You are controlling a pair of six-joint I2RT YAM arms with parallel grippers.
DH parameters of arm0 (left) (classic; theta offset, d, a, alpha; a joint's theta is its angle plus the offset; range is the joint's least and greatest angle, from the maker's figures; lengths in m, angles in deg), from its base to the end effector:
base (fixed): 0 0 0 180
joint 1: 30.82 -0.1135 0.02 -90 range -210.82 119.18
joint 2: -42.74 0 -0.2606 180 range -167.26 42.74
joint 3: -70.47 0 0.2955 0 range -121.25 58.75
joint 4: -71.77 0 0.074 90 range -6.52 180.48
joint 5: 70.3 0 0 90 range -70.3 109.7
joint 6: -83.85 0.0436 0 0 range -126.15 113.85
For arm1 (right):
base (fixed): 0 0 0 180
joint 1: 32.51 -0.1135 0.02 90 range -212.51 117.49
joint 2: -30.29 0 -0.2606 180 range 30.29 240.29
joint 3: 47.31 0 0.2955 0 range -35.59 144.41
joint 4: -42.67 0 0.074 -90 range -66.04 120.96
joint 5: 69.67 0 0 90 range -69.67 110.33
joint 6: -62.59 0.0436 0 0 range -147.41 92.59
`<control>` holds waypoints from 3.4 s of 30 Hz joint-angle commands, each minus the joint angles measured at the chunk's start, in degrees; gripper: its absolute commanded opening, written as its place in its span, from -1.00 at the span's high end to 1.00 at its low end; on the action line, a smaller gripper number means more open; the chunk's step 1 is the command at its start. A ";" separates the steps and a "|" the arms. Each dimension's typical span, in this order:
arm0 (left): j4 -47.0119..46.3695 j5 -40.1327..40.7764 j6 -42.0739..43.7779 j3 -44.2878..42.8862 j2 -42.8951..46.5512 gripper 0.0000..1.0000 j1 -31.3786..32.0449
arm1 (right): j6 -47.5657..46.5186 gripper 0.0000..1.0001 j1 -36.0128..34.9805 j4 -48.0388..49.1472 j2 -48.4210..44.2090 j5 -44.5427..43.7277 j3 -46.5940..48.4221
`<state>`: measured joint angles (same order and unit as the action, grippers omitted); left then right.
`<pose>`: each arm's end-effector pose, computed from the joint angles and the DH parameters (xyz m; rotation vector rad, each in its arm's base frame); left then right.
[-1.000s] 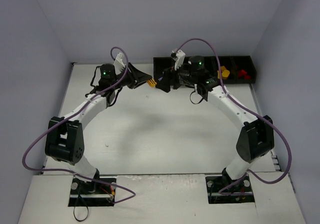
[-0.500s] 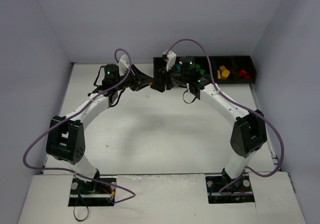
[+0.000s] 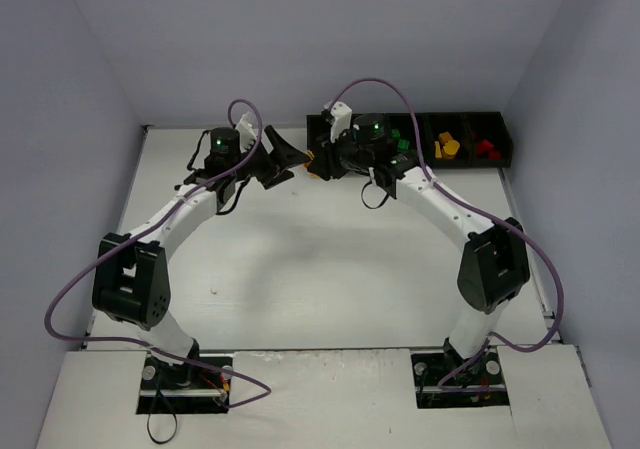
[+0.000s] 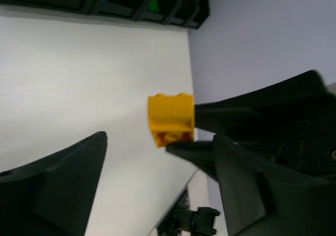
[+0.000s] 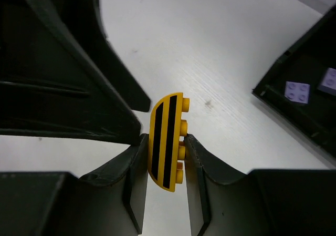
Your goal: Sort the legos into containers by color
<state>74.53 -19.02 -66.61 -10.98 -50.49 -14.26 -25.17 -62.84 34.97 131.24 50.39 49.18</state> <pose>0.4030 -0.1483 0.2862 -0.2423 2.0502 -1.5075 0.3975 0.2579 0.3228 -0.8141 1.6487 0.8701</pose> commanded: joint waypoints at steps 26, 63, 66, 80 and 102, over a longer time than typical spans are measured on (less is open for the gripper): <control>28.28 31.24 35.07 12.87 28.54 -0.61 -1.26 | -3.56 0.90 32.87 0.12 29.03 -32.44 29.30; 47.45 53.75 41.13 4.78 54.73 -0.82 2.86 | 10.77 -1.00 33.67 -2.77 -39.38 -20.04 -10.93; 48.06 53.75 40.96 4.61 55.35 -0.83 4.71 | 10.24 -1.00 33.67 -7.25 -47.12 -21.01 -14.89; 51.75 51.20 38.41 4.17 57.90 -0.83 6.73 | 5.76 -1.00 33.67 -17.19 -60.16 -18.02 -19.03; 45.69 51.47 35.68 5.05 50.61 -0.83 6.82 | 7.51 -1.00 31.47 -19.04 -64.03 -16.44 -21.49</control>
<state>124.52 32.65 -29.46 -5.04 2.84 -7.62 -18.44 -30.78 12.28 66.96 32.73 27.41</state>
